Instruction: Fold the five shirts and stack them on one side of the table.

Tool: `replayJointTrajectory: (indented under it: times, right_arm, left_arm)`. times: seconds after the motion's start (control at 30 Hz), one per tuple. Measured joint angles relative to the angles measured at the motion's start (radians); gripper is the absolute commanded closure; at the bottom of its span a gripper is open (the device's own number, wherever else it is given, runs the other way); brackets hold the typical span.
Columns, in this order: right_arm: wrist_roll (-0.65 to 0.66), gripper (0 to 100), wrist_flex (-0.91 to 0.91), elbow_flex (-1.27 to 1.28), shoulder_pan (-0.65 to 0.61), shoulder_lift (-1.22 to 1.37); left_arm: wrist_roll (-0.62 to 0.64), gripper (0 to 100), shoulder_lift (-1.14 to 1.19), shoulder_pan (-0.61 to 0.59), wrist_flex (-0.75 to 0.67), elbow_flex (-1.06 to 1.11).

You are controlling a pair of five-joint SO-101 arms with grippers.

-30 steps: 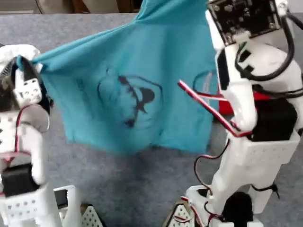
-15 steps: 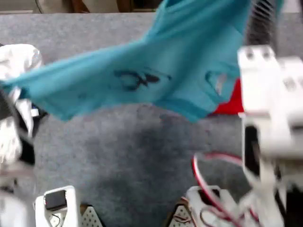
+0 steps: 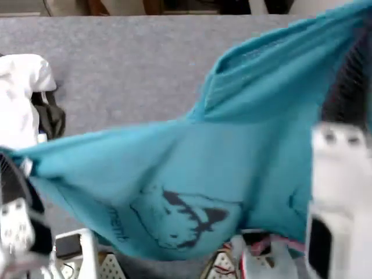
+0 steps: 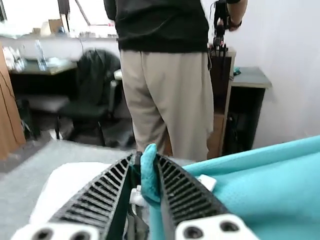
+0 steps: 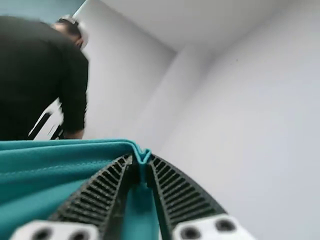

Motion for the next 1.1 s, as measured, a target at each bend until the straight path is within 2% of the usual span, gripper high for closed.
replayJointTrajectory:
  times: [0.07,0.17,0.23,0.37,0.43,0.5,0.63,0.83,0.93,1.1]
  right_arm:
    - [0.0,99.7,-0.035,0.092,0.0,0.055]
    - [0.0,99.7,-0.149,0.238,0.0,0.178]
    - [-0.002,99.7,-0.252,0.336,0.0,0.264]
    - [0.0,99.7,-0.46,0.431,0.0,0.482]
    - [0.0,99.7,-0.519,0.431,-0.002,0.594]
    - [0.0,99.7,-0.539,0.393,-0.002,0.709]
    - [0.0,99.7,-0.549,0.252,-0.002,0.928]
    - [-0.031,99.7,-0.463,-0.066,-0.002,1.183]
    - [-0.061,99.7,-0.416,-0.261,-0.002,1.312]
    - [-0.069,99.7,-0.321,-0.589,-0.002,1.528]
  left_arm:
    - [0.026,98,-0.002,0.0,-0.098,0.129]
    - [0.066,98,0.0,0.0,-0.344,0.381]
    - [0.083,98,0.018,0.0,-0.56,0.575]
    - [0.091,98,0.16,0.031,-1.082,0.956]
    - [0.087,98,0.275,0.052,-1.286,1.048]
    - [0.075,98,0.397,0.063,-1.398,1.039]
    - [0.075,98,0.71,0.063,-1.448,0.901]
    - [0.075,98,1.172,0.063,-1.458,0.528]
    - [0.075,98,1.33,0.055,-1.448,0.342]
    - [0.075,98,1.479,0.054,-1.226,0.038]
